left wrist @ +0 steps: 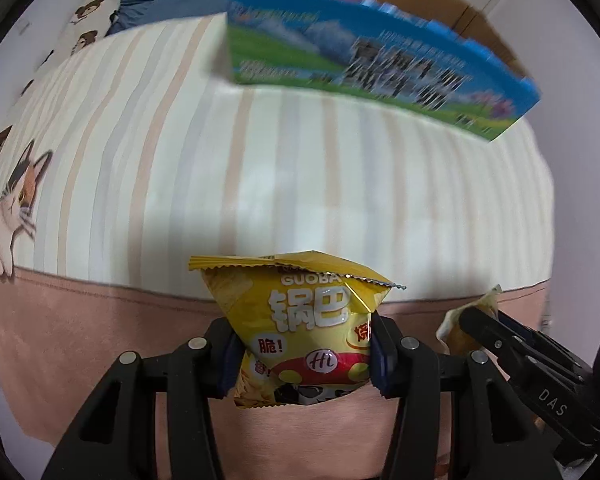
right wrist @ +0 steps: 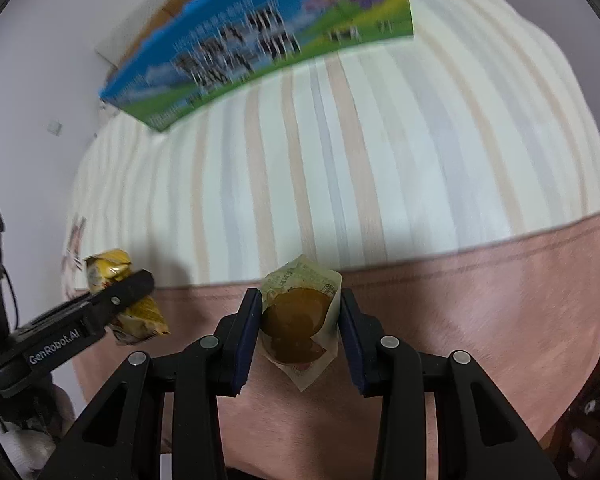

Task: Organize snacks
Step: 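Carry both into the box and open both tools to release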

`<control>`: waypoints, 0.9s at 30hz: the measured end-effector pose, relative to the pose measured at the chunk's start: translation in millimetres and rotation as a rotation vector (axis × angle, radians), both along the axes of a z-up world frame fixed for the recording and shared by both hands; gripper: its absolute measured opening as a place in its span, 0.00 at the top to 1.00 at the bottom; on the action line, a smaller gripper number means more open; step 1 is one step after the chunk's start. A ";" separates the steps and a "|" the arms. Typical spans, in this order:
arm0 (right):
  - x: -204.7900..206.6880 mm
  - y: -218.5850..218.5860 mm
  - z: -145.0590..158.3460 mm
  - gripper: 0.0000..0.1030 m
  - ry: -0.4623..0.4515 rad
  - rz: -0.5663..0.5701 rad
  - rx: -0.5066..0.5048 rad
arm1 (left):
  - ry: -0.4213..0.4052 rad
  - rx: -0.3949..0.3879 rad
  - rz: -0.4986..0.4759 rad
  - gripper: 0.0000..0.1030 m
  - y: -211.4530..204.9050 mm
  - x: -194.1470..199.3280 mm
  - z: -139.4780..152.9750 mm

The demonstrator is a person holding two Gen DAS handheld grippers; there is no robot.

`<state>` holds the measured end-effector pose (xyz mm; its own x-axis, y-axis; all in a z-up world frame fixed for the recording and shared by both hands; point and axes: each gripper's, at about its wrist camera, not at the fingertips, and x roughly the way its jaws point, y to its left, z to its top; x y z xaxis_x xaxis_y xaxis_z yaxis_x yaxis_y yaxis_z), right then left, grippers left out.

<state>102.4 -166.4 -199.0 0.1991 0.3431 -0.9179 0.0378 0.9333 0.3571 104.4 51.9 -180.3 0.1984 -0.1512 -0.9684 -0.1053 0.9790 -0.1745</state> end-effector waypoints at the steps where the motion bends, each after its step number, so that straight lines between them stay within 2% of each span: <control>1: 4.7 -1.8 9.8 0.60 -0.018 0.000 0.007 | -0.009 -0.005 -0.006 0.54 0.0 1.9 3.6; 6: 38.0 -8.8 64.0 0.60 -0.122 0.012 0.031 | -0.088 -0.074 -0.031 0.54 -14.8 44.6 56.2; 11: 85.2 -8.6 110.0 0.60 -0.212 0.022 0.042 | -0.173 -0.094 -0.059 0.54 -13.4 94.8 107.8; 14: 117.8 -6.6 129.5 0.60 -0.249 0.028 0.035 | -0.190 -0.112 -0.067 0.54 -15.7 134.3 122.7; 19: 185.2 -7.2 137.1 0.60 -0.274 0.027 -0.010 | -0.162 -0.121 -0.079 0.54 -22.5 201.9 120.8; 23: 240.6 -9.2 121.6 0.60 -0.243 0.027 -0.065 | -0.080 -0.132 -0.094 0.54 -36.6 263.9 93.2; 27: 287.3 -15.6 92.9 0.60 -0.193 0.030 -0.126 | 0.003 -0.133 -0.097 0.54 -45.5 309.1 58.7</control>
